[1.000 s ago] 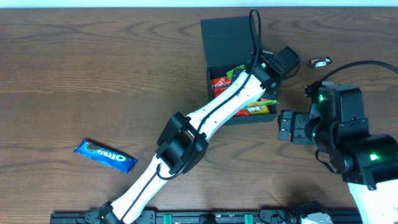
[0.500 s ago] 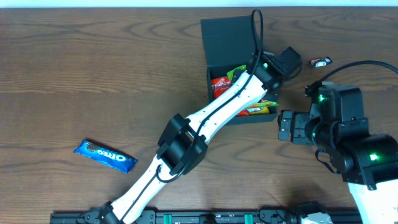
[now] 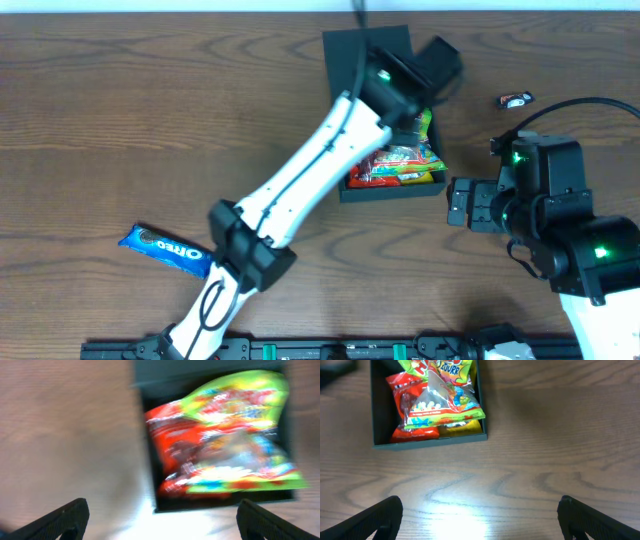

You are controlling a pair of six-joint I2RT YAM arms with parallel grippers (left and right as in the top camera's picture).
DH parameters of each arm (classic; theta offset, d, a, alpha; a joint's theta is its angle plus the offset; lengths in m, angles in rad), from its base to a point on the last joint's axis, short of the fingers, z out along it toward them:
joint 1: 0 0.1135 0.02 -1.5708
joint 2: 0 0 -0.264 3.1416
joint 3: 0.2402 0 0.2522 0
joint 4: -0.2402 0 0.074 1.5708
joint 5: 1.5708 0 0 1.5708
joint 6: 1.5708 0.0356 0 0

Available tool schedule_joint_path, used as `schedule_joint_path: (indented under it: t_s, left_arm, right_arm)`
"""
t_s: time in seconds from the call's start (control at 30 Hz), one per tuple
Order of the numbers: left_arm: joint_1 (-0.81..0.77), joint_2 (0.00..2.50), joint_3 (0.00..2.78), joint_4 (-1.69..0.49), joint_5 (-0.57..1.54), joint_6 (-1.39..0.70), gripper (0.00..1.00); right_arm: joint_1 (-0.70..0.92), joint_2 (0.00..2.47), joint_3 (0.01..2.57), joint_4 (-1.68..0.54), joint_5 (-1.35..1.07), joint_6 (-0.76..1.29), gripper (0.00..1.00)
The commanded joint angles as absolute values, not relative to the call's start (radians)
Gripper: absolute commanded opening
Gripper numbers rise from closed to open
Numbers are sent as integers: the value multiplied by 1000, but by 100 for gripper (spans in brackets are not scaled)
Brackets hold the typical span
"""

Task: Pack container
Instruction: 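Withdraw the left gripper from the box toward the Oreo pack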

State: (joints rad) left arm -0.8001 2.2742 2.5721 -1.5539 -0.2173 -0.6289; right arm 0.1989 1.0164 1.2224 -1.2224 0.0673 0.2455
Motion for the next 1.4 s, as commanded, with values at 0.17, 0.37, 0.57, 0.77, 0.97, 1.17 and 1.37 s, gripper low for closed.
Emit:
schedule_joint_path:
  t_s: [0.17, 0.37, 0.57, 0.77, 0.97, 1.17, 1.37]
  left_arm:
    - [-701, 2127, 2587, -1690, -252, -681, 95]
    - [-688, 2008, 2543, -1689, -299, -664, 95]
    - [-634, 1859, 2271, -1690, -345, -714, 95]
    - [-574, 1625, 1923, -1677, -418, -898, 95]
    - [-435, 1361, 1611, -1610, -324, -929, 95]
    - [-354, 1122, 1300, -1499, -261, -966, 95]
    - [-352, 1019, 1066, -1408, -228, -1183, 95]
  right_arm:
    - [207, 1016, 1221, -1224, 71, 258, 99]
    - [207, 1016, 1221, -1224, 71, 257, 99]
    - [207, 1016, 1221, -1224, 71, 258, 99]
    - [207, 1016, 1221, -1224, 71, 258, 99]
    - [207, 1016, 1221, -1224, 71, 257, 99]
    - [207, 1016, 1221, -1224, 71, 258, 99]
    - [207, 1016, 1221, -1224, 71, 258, 99]
